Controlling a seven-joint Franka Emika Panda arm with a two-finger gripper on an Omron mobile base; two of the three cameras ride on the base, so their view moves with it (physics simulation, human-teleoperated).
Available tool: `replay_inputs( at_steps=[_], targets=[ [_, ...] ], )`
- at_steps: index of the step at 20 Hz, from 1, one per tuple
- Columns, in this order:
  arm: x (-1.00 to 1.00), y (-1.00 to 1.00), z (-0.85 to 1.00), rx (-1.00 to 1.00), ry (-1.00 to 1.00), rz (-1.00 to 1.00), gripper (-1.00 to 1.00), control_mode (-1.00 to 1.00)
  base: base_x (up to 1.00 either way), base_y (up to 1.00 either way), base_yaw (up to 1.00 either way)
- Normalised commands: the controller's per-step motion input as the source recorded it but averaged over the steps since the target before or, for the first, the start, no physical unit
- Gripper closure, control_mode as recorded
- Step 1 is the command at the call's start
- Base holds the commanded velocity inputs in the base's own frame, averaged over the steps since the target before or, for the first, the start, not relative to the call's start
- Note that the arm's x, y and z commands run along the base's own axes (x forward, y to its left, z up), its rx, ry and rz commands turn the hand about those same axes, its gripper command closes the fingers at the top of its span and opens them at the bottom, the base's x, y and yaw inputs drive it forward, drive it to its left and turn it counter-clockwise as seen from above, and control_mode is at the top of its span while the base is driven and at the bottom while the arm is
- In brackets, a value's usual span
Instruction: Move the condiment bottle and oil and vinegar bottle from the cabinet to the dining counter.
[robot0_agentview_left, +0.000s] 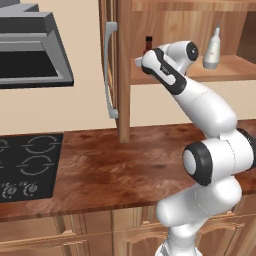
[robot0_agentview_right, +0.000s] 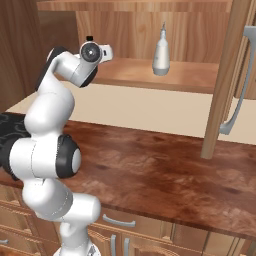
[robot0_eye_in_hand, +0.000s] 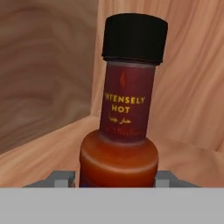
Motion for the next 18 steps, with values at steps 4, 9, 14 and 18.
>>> replay_inputs(
  at_steps=[4, 9, 14, 18],
  targets=[
    [0.08, 0.07, -0.07, 0.00, 0.00, 0.00, 1.00, -1.00, 0.00, 0.00, 0.00],
    [0.02, 0.01, -0.02, 0.00, 0.00, 0.00, 1.00, -1.00, 0.00, 0.00, 0.00],
    [0.00, 0.00, 0.00, 0.00, 0.00, 0.00, 1.00, -1.00, 0.00, 0.00, 0.00],
    [0.00, 0.00, 0.00, 0.00, 0.00, 0.00, 1.00, -1.00, 0.00, 0.00, 0.00]
  ],
)
